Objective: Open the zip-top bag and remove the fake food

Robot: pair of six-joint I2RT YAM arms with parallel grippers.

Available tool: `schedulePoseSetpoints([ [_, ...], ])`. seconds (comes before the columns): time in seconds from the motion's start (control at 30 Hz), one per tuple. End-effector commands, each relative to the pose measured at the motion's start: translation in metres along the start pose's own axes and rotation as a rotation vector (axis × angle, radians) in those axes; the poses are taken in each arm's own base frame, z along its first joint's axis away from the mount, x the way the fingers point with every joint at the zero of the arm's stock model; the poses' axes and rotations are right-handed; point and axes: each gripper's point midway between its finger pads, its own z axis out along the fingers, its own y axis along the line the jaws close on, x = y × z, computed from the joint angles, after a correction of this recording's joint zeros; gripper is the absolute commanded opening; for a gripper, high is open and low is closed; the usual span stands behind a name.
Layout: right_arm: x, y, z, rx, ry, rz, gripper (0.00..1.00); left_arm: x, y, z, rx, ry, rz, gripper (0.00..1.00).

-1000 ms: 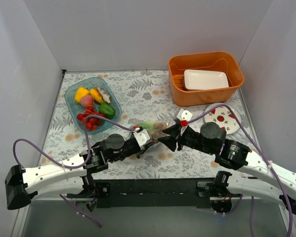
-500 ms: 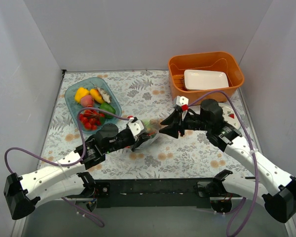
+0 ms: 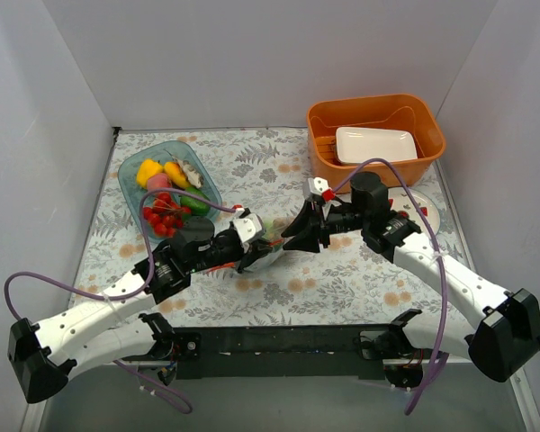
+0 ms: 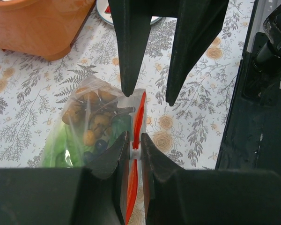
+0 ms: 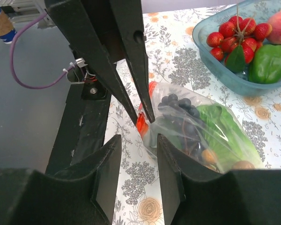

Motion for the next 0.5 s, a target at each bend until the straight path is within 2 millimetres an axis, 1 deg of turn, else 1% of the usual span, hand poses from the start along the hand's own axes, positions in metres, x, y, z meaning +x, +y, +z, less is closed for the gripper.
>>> schedulePoseSetpoints([
  [0.0,-0.026,0.001,0.001,-0.038,-0.062,-0.089,0.43,-0.024,-0.001,-0.001,0.034,-0.05,0.013,0.0],
  [0.17,-0.017,-0.008,0.003,-0.006,-0.05,-0.07,0.4,-0.025,-0.001,0.001,0.047,-0.042,0.007,0.0],
  [0.3,-0.017,-0.009,0.004,0.001,-0.053,-0.068,0.38,-0.026,0.002,0.003,0.048,-0.041,0.006,0.0],
  [0.4,-0.009,-0.012,0.004,0.011,-0.037,-0.052,0.37,-0.026,0.001,0.004,0.053,-0.045,0.003,0.0],
  [0.47,-0.008,-0.013,0.005,0.01,-0.034,-0.051,0.35,-0.025,0.003,0.005,0.051,-0.04,-0.001,0.0],
])
